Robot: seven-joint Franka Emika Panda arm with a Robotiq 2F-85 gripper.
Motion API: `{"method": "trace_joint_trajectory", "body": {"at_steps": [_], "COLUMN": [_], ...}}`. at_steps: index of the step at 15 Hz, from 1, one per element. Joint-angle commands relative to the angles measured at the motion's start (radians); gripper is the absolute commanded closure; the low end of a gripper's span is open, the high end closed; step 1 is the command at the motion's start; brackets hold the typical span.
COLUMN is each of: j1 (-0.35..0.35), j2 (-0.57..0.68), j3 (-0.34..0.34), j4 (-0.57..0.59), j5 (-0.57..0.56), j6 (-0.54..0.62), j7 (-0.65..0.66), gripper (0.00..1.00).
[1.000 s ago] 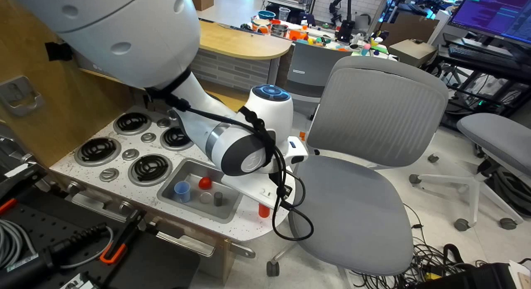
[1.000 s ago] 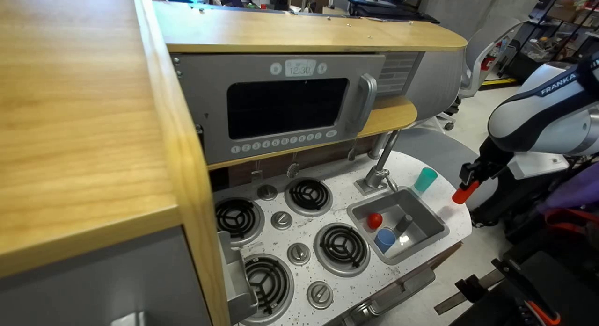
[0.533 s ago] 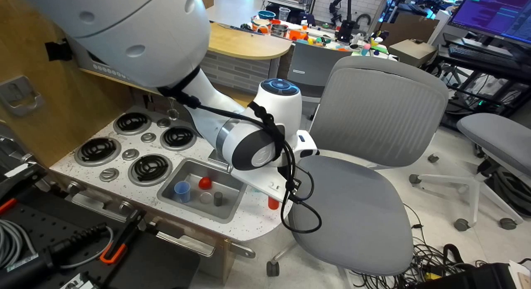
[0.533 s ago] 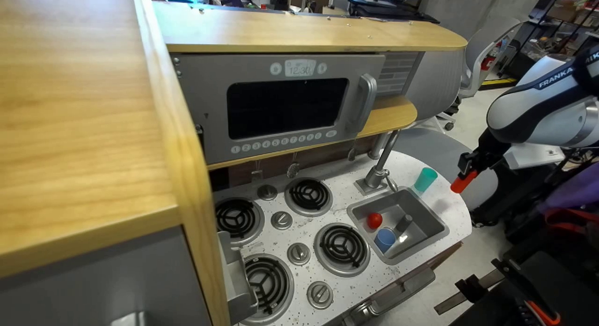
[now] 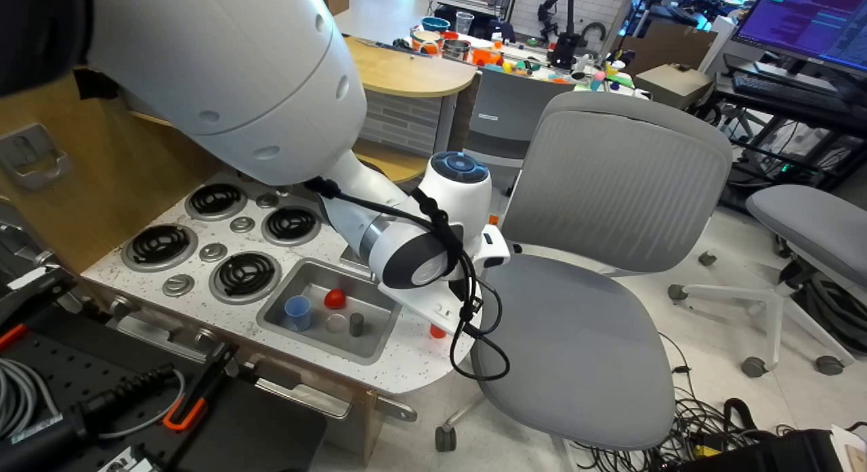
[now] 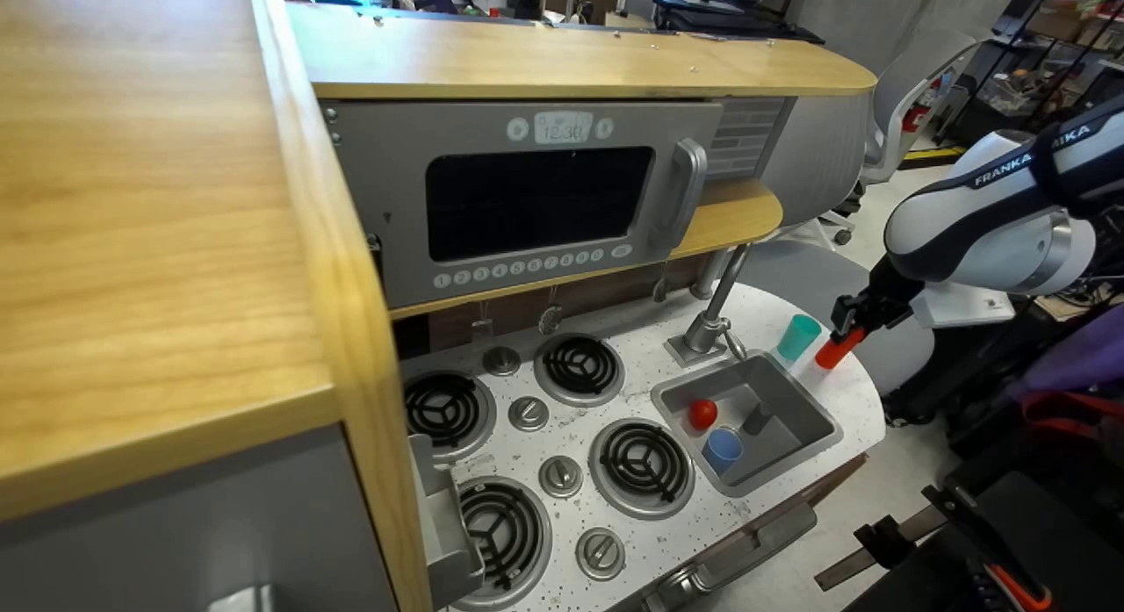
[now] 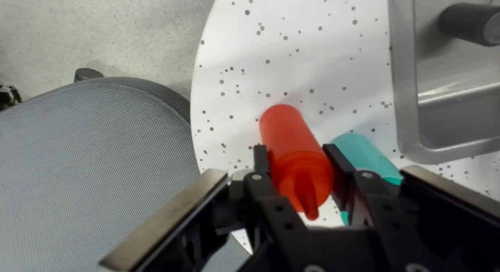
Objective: Move the orange bottle close to the blue cup
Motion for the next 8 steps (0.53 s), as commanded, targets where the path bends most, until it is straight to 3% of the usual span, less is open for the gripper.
{"method": "trace_joint_trajectory", "body": {"at_steps": [1, 2, 3, 5, 8], "j1": [-0.073, -0.078, -0.085, -0.092, -0.106], "j2": [0.03, 0.022, 0.011, -0.019, -0.078], "j3": [0.094, 0.102, 0.109, 0.115, 0.126], "j4": [0.055, 0.051, 0.041, 0.015, -0.023], "j5": [0.064, 0.074, 0.083, 0.092, 0.107], "j6": [-0.026, -0.032, -0.033, -0.03, -0.028], "j7": [-0.03, -0.028, -0.029, -0.03, -0.035], "gripper": [0.87, 0.83, 0.37, 0.31, 0.07]}}
